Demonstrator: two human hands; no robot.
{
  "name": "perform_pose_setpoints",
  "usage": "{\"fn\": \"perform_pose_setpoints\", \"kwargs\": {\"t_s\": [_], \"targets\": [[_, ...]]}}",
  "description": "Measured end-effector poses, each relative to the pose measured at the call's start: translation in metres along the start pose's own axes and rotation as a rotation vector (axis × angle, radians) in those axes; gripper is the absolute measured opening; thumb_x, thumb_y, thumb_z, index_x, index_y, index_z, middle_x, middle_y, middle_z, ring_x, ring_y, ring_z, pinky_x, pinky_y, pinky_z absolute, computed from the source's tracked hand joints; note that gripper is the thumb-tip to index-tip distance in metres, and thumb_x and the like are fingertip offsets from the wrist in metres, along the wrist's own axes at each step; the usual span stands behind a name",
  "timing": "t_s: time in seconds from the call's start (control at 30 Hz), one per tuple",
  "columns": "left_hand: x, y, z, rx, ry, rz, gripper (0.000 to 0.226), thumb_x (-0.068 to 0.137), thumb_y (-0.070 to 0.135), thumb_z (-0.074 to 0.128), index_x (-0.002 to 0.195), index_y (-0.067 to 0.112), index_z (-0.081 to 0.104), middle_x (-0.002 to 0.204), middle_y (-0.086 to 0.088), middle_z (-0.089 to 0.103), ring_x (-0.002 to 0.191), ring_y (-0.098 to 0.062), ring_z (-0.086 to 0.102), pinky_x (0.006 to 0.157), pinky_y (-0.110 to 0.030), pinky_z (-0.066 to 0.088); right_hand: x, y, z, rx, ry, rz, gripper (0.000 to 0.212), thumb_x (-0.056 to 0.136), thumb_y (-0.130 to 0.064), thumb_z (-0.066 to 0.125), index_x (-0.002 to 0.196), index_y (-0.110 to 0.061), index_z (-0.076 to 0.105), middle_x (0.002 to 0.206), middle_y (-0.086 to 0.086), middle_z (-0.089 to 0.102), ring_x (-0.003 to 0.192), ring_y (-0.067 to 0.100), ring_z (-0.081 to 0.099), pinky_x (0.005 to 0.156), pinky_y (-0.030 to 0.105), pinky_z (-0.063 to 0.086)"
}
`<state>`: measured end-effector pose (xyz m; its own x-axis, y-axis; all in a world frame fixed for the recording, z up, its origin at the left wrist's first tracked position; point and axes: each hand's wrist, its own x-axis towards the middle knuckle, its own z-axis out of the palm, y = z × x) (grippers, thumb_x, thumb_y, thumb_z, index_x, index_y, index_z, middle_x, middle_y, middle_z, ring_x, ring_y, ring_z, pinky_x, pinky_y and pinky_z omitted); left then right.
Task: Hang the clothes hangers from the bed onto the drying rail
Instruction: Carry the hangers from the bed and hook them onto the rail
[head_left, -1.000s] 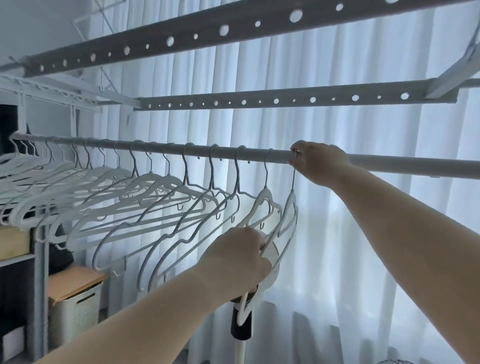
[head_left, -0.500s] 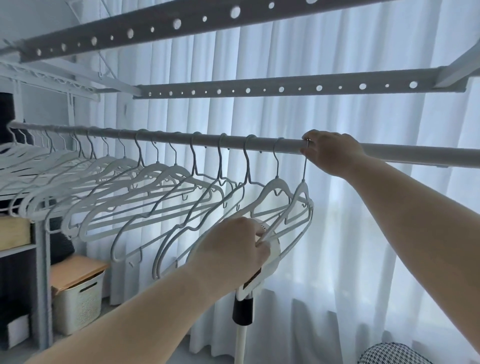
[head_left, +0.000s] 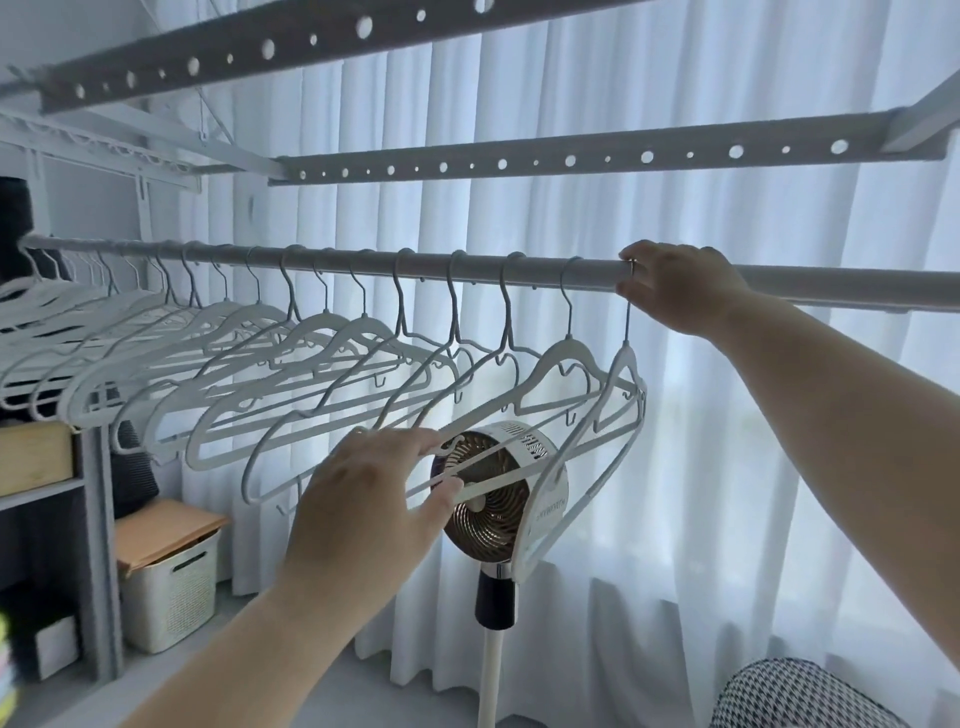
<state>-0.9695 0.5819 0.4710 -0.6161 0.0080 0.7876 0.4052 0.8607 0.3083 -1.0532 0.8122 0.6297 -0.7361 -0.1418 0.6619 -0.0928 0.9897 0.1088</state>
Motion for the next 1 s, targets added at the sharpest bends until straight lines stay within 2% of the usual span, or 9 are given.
{"fn": "perform_pose_setpoints", "kwargs": {"t_s": [0.17,0.33,0.4,0.5,0.57,0.77,0.83,0.9,1.0], "targets": [[-0.002,-0.012,0.009,-0.017,0.016,-0.012,0.034,0.065,0.008,0.079,0.097,0.009,0.066,0.092,-0.005,0.069,0.08,-0.028,0.066,0.07,-0.028,0.042,0.001,-0.001,0.001,0.0,-0.004,0.015,0.042,0.096,-0.031,0.039,0.133,-0.012,0.039,0.129,0.014,0.053,0.119,0.031,0.046,0.1,0.037,0.028],[-0.002,-0.012,0.007,-0.09,0.019,-0.086,0.041,0.083,0.016,0.063,0.123,0.015,0.054,0.116,0.0,0.06,0.112,-0.022,0.053,0.09,-0.027,0.04,0.001,-0.003,0.0,-0.017,-0.017,0.022,0.041,0.096,-0.031,0.04,0.132,-0.012,0.039,0.128,0.014,0.053,0.118,0.032,0.046,0.099,0.037,0.029],[0.001,-0.014,0.005,-0.052,-0.023,-0.08,0.04,0.077,0.012,0.07,0.115,0.012,0.058,0.108,-0.002,0.063,0.102,-0.027,0.059,0.082,-0.034,0.047,0.002,-0.002,0.0,-0.019,-0.02,0.025,0.041,0.096,-0.03,0.04,0.132,-0.012,0.039,0.128,0.013,0.053,0.118,0.032,0.046,0.098,0.037,0.029],[0.003,-0.026,0.015,0.061,0.07,-0.028,0.044,0.054,0.005,0.085,0.094,0.003,0.066,0.088,-0.012,0.069,0.075,-0.037,0.065,0.065,-0.043,0.053,0.002,-0.001,0.001,-0.014,-0.018,0.029,0.041,0.096,-0.03,0.04,0.132,-0.012,0.039,0.128,0.013,0.053,0.118,0.032,0.045,0.098,0.037,0.028],[0.005,-0.03,0.016,0.108,0.084,-0.02,0.039,0.057,0.009,0.083,0.092,0.004,0.066,0.083,-0.011,0.07,0.072,-0.037,0.065,0.063,-0.044,0.053,0.002,-0.002,0.001,-0.014,-0.014,0.034,0.041,0.096,-0.029,0.041,0.133,-0.012,0.039,0.127,0.014,0.053,0.118,0.032,0.045,0.098,0.037,0.028],[-0.001,-0.027,0.016,0.048,0.064,0.007,0.015,0.064,0.023,0.067,0.077,0.015,0.068,0.055,0.005,0.063,0.053,-0.023,0.062,0.052,-0.032,0.047,0.002,-0.002,0.002,-0.016,-0.011,0.055,0.043,0.096,-0.028,0.041,0.135,-0.012,0.037,0.129,0.015,0.052,0.12,0.032,0.043,0.101,0.037,0.027],[-0.002,-0.022,0.016,-0.069,0.004,-0.077,0.005,0.081,0.02,0.064,0.078,0.015,0.066,0.057,0.004,0.058,0.059,-0.025,0.06,0.058,-0.028,0.038,0.001,-0.002,0.003,-0.009,-0.008,0.058,0.047,0.095,-0.029,0.042,0.139,-0.013,0.032,0.135,0.015,0.047,0.125,0.032,0.039,0.105,0.037,0.024],[-0.005,-0.019,0.016,-0.134,-0.028,-0.128,0.014,0.087,0.027,0.055,0.084,0.015,0.062,0.066,0.001,0.06,0.069,-0.022,0.058,0.06,-0.027,0.035,-0.004,-0.004,0.004,0.029,0.038,0.056,0.055,0.094,-0.03,0.044,0.143,-0.013,0.024,0.145,0.012,0.036,0.134,0.03,0.03,0.11,0.038,0.02],[-0.009,-0.015,0.017,-0.272,0.007,-0.074,0.016,0.089,0.03,0.052,0.076,0.022,0.057,0.067,0.002,0.06,0.058,-0.009,0.048,0.051,-0.014,0.03,-0.024,-0.014,0.002,0.246,0.219,0.101,0.057,0.093,-0.027,0.047,0.143,-0.012,0.023,0.15,0.008,0.028,0.138,0.026,0.022,0.112,0.036,0.016]]}}
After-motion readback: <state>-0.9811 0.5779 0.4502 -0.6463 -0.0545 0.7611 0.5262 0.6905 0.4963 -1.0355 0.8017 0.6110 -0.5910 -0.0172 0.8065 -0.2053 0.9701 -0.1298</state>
